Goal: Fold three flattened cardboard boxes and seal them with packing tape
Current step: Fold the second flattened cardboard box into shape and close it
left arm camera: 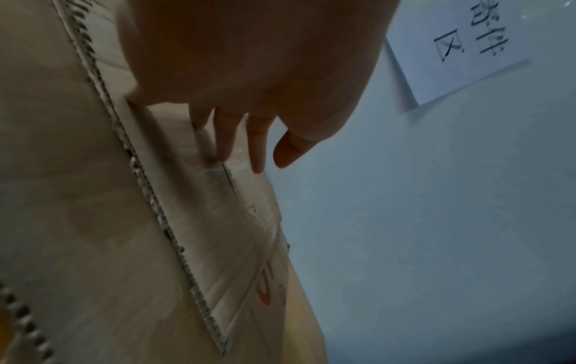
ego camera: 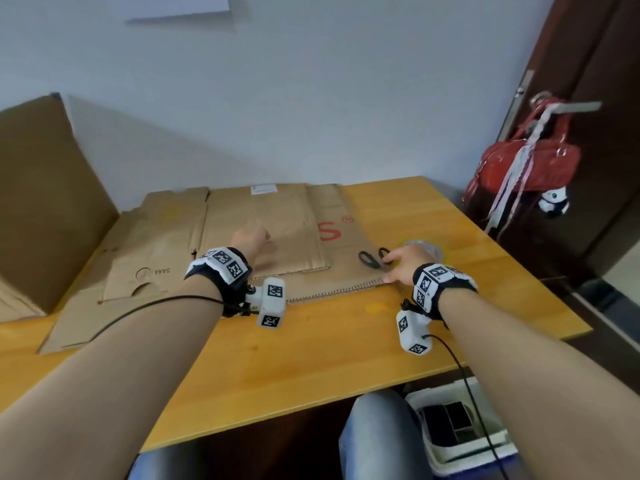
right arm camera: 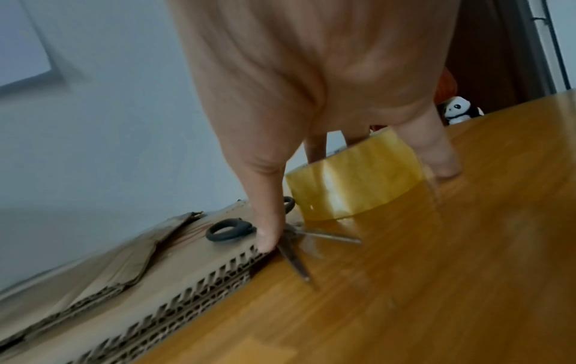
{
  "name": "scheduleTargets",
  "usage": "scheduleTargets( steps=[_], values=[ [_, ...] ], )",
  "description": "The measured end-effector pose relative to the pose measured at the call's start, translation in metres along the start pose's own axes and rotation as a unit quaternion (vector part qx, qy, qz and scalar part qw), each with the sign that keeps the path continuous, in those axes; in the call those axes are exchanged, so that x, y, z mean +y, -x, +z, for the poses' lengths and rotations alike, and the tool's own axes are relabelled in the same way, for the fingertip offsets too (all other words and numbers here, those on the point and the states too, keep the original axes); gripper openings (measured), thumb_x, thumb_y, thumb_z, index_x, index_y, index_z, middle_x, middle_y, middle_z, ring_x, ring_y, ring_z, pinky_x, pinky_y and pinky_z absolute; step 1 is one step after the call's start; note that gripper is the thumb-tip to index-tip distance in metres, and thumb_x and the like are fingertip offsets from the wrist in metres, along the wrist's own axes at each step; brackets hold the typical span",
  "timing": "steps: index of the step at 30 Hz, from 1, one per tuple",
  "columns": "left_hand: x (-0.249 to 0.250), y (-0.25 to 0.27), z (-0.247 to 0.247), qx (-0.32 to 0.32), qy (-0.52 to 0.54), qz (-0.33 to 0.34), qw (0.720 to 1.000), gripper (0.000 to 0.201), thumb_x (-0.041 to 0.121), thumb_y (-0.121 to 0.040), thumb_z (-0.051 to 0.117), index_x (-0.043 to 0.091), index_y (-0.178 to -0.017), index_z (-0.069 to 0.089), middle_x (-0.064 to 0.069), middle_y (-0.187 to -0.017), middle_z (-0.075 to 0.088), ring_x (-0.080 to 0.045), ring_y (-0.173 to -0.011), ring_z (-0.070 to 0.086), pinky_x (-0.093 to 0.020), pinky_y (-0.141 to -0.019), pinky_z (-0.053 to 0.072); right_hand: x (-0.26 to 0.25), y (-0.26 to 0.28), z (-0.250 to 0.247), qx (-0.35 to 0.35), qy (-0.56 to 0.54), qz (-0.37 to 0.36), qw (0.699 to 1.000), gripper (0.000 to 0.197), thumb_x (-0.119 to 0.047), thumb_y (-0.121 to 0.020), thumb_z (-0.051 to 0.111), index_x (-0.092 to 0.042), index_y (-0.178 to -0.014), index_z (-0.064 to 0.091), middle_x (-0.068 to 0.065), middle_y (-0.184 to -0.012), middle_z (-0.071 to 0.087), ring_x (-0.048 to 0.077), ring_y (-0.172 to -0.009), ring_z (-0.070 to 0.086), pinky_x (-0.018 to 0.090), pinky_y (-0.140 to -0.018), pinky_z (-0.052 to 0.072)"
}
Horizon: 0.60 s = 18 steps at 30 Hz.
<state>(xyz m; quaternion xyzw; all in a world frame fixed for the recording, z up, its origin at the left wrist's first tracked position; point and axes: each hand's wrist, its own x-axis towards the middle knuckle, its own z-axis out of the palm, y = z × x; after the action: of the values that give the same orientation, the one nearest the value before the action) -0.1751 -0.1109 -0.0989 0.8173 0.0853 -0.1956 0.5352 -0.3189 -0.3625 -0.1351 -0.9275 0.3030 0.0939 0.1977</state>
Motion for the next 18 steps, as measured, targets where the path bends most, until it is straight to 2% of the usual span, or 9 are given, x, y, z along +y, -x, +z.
scheduleTargets(
  steps=[3, 5, 7, 9, 11, 12, 14, 16, 18],
  values=[
    [-0.002, -0.007, 0.012, -0.004, -0.038, -0.007, 0.999, 0.039, 0.019, -0.100, 0.053, -0.001, -0.133, 0.051, -0.018, -0.134, 0.053, -0.034, -0.114, 0.049, -0.039, -0.087, 0.038, 0.009, -0.012, -0.002, 0.004, 0.010, 0.006, 1.000, 0.070, -0.040, -0.085, 0.078, -0.030, -0.147, 0.049, 0.003, -0.154, 0.045, 0.028, -0.138, 0.044, 0.041, -0.112, 0.040],
    [-0.002, -0.009, 0.015, -0.008, -0.076, -0.007, 0.997, 0.039, 0.018, -0.100, 0.053, -0.001, -0.134, 0.049, -0.020, -0.137, 0.050, -0.035, -0.120, 0.048, -0.044, -0.094, 0.041, 0.016, -0.021, -0.002, 0.020, 0.028, 0.018, 0.999, 0.058, -0.037, -0.088, 0.075, -0.032, -0.143, 0.054, 0.002, -0.151, 0.049, 0.028, -0.134, 0.047, 0.040, -0.109, 0.042],
    [-0.003, -0.014, 0.017, -0.009, -0.088, -0.008, 0.996, 0.037, 0.018, -0.099, 0.053, 0.001, -0.132, 0.050, -0.020, -0.138, 0.049, -0.035, -0.118, 0.048, -0.045, -0.093, 0.041, 0.023, -0.029, -0.002, 0.037, 0.033, 0.030, 0.998, 0.053, -0.031, -0.091, 0.072, -0.035, -0.141, 0.055, 0.002, -0.150, 0.049, 0.029, -0.132, 0.049, 0.038, -0.105, 0.045],
    [-0.004, -0.016, 0.019, -0.012, -0.080, -0.012, 0.997, 0.039, 0.018, -0.099, 0.054, 0.003, -0.135, 0.048, -0.017, -0.137, 0.048, -0.033, -0.116, 0.046, -0.043, -0.091, 0.039, 0.028, -0.036, 0.001, 0.051, 0.024, 0.038, 0.998, 0.055, -0.021, -0.095, 0.066, -0.032, -0.147, 0.048, 0.004, -0.148, 0.051, 0.027, -0.122, 0.055, 0.033, -0.090, 0.049],
    [-0.006, -0.017, 0.018, -0.016, -0.087, -0.013, 0.996, 0.042, 0.017, -0.098, 0.055, 0.002, -0.137, 0.046, -0.015, -0.135, 0.047, -0.036, -0.124, 0.045, -0.044, -0.094, 0.039, 0.026, -0.039, 0.004, 0.066, -0.006, 0.039, 0.997, 0.055, -0.013, -0.099, 0.056, -0.028, -0.150, 0.042, 0.007, -0.139, 0.057, 0.027, -0.105, 0.057, 0.035, -0.078, 0.048],
    [-0.007, -0.017, 0.017, -0.016, -0.093, -0.009, 0.996, 0.044, 0.017, -0.097, 0.057, 0.001, -0.137, 0.047, -0.015, -0.136, 0.048, -0.037, -0.126, 0.045, -0.044, -0.096, 0.040, 0.023, -0.038, 0.005, 0.070, -0.024, 0.046, 0.996, 0.055, -0.013, -0.098, 0.054, -0.030, -0.148, 0.042, 0.009, -0.136, 0.058, 0.029, -0.105, 0.057, 0.038, -0.079, 0.049],
    [-0.010, -0.017, 0.015, -0.015, -0.105, -0.001, 0.994, 0.045, 0.017, -0.095, 0.061, -0.001, -0.135, 0.051, -0.018, -0.135, 0.053, -0.036, -0.120, 0.050, -0.043, -0.096, 0.041, 0.014, -0.037, 0.006, 0.080, -0.045, 0.064, 0.994, 0.053, -0.021, -0.091, 0.056, -0.036, -0.140, 0.044, 0.011, -0.140, 0.052, 0.038, -0.121, 0.052, 0.053, -0.094, 0.050],
    [-0.014, -0.013, 0.010, -0.019, -0.110, 0.006, 0.994, 0.040, 0.016, -0.094, 0.062, -0.002, -0.129, 0.055, -0.018, -0.129, 0.058, -0.032, -0.106, 0.054, -0.040, -0.092, 0.044, -0.002, -0.032, 0.005, 0.087, -0.042, 0.067, 0.993, 0.051, -0.027, -0.088, 0.057, -0.037, -0.137, 0.047, 0.012, -0.153, 0.031, 0.042, -0.138, 0.030, 0.064, -0.106, 0.038],
    [-0.018, -0.008, 0.005, -0.018, -0.113, 0.011, 0.993, 0.028, 0.014, -0.095, 0.061, -0.002, -0.117, 0.058, -0.017, -0.119, 0.058, -0.025, -0.090, 0.054, -0.036, -0.082, 0.043, -0.024, -0.017, 0.001, 0.087, -0.047, 0.027, 0.995, 0.051, -0.027, -0.089, 0.058, -0.036, -0.139, 0.049, 0.008, -0.157, 0.019, 0.041, -0.145, 0.012, 0.064, -0.113, 0.027]
  ],
)
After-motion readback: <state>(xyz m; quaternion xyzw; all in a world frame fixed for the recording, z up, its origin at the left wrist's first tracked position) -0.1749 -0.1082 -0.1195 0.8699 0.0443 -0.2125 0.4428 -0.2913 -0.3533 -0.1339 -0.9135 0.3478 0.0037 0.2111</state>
